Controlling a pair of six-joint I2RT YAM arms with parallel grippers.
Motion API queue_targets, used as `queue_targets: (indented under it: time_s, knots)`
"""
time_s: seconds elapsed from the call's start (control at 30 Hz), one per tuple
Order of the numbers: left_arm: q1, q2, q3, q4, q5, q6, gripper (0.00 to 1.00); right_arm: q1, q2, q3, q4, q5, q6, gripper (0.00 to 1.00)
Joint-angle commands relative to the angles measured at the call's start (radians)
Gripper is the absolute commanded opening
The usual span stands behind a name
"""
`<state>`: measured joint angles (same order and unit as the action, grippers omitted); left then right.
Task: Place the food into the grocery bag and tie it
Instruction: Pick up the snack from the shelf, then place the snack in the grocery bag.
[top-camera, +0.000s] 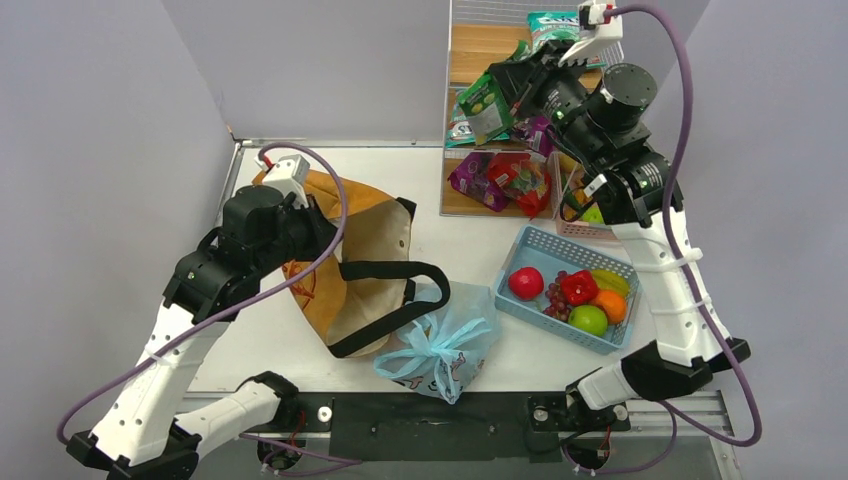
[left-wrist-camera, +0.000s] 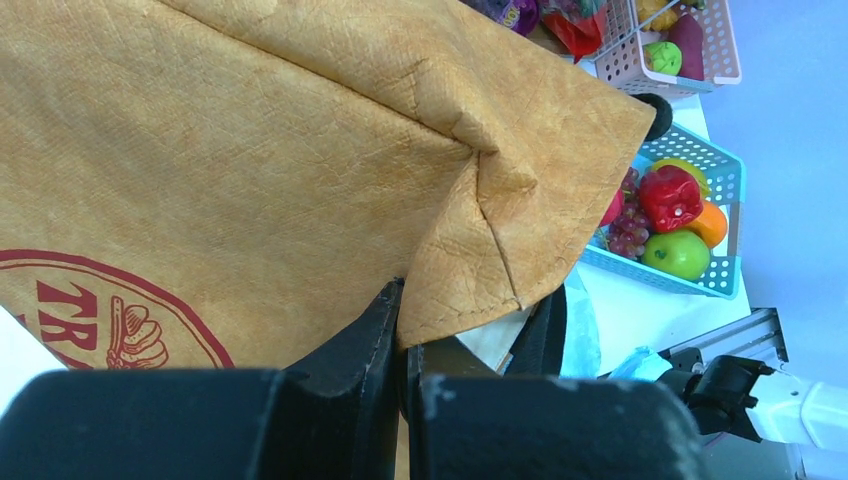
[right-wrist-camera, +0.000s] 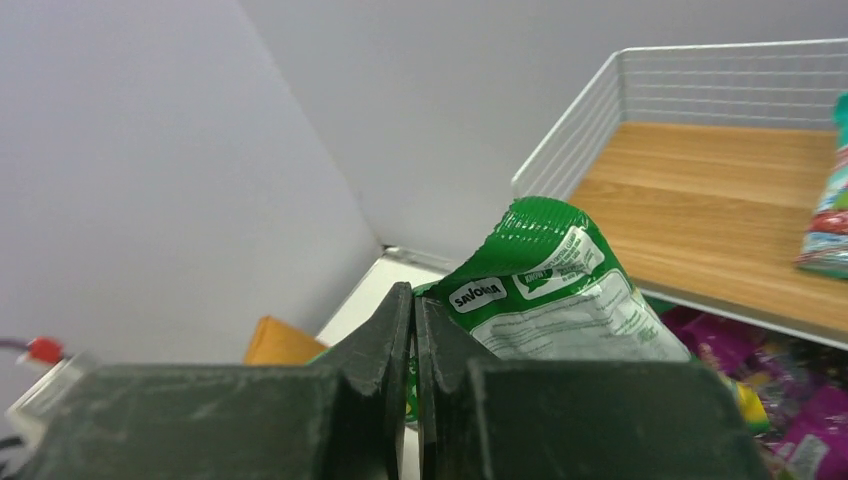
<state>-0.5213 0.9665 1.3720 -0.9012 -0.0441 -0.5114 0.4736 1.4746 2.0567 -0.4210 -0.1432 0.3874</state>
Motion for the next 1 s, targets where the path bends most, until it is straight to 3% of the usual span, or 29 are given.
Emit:
queue_targets:
  time_s: [0.0,0.2,0.43,0.97]
  knots:
    - [0.023,0.031,0.076,0.036,-0.029,0.031,0.00,0.008,-0.090,-0.037,0.060,-0.173,0.084,0.00]
    - [0.092,0.081,0.114,0.049,0.020,0.065,0.00,0.011,-0.127,-0.106,0.081,-0.338,0.187,0.00]
    - [0.179,0.130,0.154,0.059,0.110,0.104,0.00,0.035,-0.118,-0.219,0.256,-0.526,0.328,0.00]
    - [0.285,0.166,0.177,0.071,0.220,0.121,0.00,0.223,0.111,-0.057,0.330,-0.622,0.383,0.00]
